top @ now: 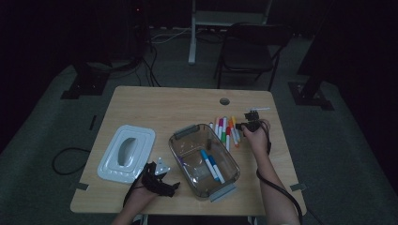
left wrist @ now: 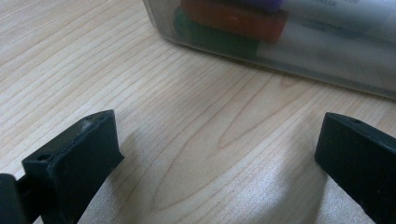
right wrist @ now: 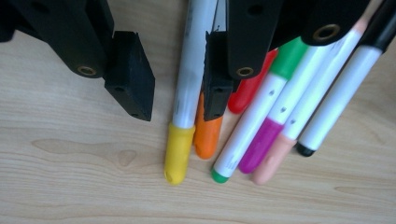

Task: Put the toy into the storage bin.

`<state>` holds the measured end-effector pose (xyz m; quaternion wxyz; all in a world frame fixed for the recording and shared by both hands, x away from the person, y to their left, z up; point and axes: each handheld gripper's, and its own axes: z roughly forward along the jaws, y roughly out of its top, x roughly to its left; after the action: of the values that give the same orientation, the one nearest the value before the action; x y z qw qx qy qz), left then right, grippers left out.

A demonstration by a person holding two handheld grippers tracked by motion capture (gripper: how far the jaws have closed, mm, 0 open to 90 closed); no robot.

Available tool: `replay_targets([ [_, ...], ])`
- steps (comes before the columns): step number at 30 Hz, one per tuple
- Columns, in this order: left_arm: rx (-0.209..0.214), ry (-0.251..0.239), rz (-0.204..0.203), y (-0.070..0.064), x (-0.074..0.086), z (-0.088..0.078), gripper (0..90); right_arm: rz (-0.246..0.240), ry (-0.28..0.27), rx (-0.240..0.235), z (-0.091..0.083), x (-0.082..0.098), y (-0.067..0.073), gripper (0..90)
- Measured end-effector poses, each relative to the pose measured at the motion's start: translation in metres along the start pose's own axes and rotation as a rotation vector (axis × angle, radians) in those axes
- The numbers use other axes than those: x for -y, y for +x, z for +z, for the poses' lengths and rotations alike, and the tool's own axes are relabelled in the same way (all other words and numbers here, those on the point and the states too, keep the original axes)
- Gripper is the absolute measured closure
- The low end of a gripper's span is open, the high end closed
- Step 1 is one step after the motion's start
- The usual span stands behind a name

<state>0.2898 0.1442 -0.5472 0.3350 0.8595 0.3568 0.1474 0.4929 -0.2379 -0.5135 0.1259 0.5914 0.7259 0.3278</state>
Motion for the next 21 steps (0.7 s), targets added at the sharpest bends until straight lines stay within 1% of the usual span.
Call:
replay_targets([
  [2,0.0,0.0,0.0,0.0,0.0,0.0,0.5,0.0,0.018,0.012,0.006,-0.002,-0.001,63.9],
  [4,0.0,-0.001,0.0,0.0,0.0,0.0,0.5,0.009,0.03,0.009,0.012,-0.003,-0.001,63.8],
  [5,0.0,-0.001,0.0,0.0,0.0,0.0,0.5,-0.003,0.039,0.015,0.014,-0.002,-0.001,64.7],
  [7,0.0,-0.001,0.0,0.0,0.0,0.0,0.5,0.0,0.042,0.016,0.016,-0.002,-0.001,65.1],
  [8,0.0,-0.001,0.0,0.0,0.0,0.0,0.5,0.007,0.046,0.009,0.018,-0.002,-0.002,65.7],
  [9,0.0,-0.001,0.0,0.0,0.0,0.0,0.5,0.019,0.037,0.02,0.018,-0.001,-0.004,72.0],
  [12,0.0,-0.001,0.0,0.0,0.0,0.0,0.5,0.029,0.045,0.03,0.018,-0.002,-0.005,76.3],
  [15,0.0,-0.001,0.0,0.0,0.0,0.0,0.5,0.049,0.05,0.014,0.015,-0.002,-0.007,76.5],
  [19,0.0,0.0,0.0,0.0,0.0,0.0,0.5,0.063,0.041,0.02,0.004,-0.003,-0.008,76.6],
  [21,0.0,-0.001,0.0,0.0,0.0,0.0,0.5,0.075,0.033,0.01,-0.003,-0.004,-0.009,76.6],
])
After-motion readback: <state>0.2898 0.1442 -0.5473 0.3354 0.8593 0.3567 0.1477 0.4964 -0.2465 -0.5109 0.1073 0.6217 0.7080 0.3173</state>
